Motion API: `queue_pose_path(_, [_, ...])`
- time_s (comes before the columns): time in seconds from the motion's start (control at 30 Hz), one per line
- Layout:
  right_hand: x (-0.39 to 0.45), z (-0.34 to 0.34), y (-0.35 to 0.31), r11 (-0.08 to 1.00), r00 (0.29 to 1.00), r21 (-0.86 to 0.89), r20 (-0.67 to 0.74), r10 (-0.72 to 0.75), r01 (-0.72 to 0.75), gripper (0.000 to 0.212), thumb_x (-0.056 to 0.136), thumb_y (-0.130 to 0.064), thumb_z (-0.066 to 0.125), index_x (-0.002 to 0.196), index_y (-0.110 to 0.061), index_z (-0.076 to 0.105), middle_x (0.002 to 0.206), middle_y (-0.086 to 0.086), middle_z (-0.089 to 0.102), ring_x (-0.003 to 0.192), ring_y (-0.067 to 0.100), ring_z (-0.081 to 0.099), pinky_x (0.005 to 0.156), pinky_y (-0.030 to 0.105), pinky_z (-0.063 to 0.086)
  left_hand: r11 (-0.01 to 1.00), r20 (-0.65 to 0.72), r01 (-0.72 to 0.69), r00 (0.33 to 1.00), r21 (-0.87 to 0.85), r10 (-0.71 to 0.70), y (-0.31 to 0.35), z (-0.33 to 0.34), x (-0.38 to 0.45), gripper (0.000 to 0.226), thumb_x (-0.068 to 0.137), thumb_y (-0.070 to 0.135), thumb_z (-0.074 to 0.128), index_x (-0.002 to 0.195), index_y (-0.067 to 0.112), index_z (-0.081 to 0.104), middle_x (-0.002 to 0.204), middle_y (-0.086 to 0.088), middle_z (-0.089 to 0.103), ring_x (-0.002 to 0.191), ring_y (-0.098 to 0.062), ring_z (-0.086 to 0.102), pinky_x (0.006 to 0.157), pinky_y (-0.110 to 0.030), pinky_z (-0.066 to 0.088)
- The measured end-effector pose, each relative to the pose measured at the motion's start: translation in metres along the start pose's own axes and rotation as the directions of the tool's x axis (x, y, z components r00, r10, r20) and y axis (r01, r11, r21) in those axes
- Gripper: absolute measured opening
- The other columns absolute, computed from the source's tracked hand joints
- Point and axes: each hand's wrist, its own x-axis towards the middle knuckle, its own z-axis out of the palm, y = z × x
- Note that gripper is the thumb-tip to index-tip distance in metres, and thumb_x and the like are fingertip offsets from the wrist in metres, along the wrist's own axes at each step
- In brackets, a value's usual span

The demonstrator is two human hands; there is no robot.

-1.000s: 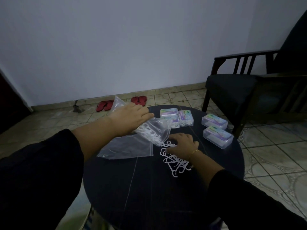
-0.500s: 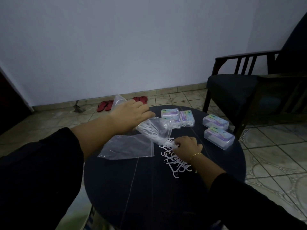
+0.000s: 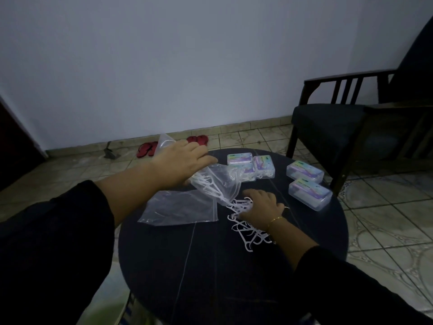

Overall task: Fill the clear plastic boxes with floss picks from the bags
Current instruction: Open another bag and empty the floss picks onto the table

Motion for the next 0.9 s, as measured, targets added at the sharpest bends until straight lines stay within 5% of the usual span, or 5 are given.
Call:
queue_pose_path(0.2, [-0.003,-0.001,-0.017,0.993,0.993,0.035,0.035,-0.116,0.115,0.075,0.072,-0.058,0.070,0.136,-0.033,0.042,0.148,-0.007,0.032,0.139,0.021,0.018,0.107,0.046,0.017,0.999,-0.009,-0.025,1.000,-0.023,0.024,0.006,-0.001,0.005,0.081,0.082,0.047,0.064,0.147,0.024,0.024,0.128,-0.002,0.044,0.115,-0.019,0.045,0.093,-0.033,0.040])
queue_pose_path(0.33, [-0.003,-0.003,-0.015,0.993,0.994,0.053,0.026,-0.102,0.101,0.024,0.080,-0.052,0.066,0.089,-0.029,0.064,0.112,-0.010,0.050,0.129,0.019,0.030,0.100,0.043,0.022,0.999,-0.005,-0.034,0.999,0.029,0.034,0.005,0.000,0.005,0.087,0.080,0.052,0.065,0.148,0.023,0.020,0.127,-0.002,0.043,0.113,-0.019,0.044,0.091,-0.031,0.039])
queue_pose_path(0.43, [-0.005,-0.005,-0.013,0.994,0.994,0.055,0.030,-0.101,0.099,0.032,0.081,-0.050,0.065,0.064,-0.027,0.052,0.095,-0.015,0.044,0.123,0.018,0.033,0.095,0.040,0.023,0.995,0.031,-0.056,0.998,0.080,0.053,0.005,-0.003,0.007,0.089,0.083,0.051,0.063,0.150,0.022,0.012,0.130,-0.003,0.040,0.116,-0.020,0.042,0.093,-0.032,0.038])
queue_pose_path(0.63, [-0.007,-0.005,-0.014,0.994,0.993,0.021,0.053,-0.105,0.104,0.033,0.081,-0.048,0.066,0.109,-0.032,0.065,0.127,-0.007,0.049,0.131,0.020,0.029,0.104,0.045,0.022,0.981,0.080,-0.115,0.991,0.157,0.103,0.011,-0.012,0.014,0.085,0.087,0.022,0.056,0.152,0.023,0.001,0.131,-0.002,0.040,0.115,-0.021,0.042,0.094,-0.033,0.037])
queue_pose_path(0.9, [-0.005,-0.009,-0.001,0.991,0.998,-0.117,-0.011,-0.066,0.064,0.021,0.090,-0.040,0.056,0.104,-0.033,0.070,0.128,-0.013,0.052,0.130,0.019,0.027,0.101,0.047,0.023,0.981,0.099,-0.109,0.991,0.159,0.094,0.010,-0.015,0.015,0.086,0.088,0.020,0.055,0.151,0.024,-0.002,0.130,-0.002,0.042,0.115,-0.021,0.042,0.096,-0.034,0.038])
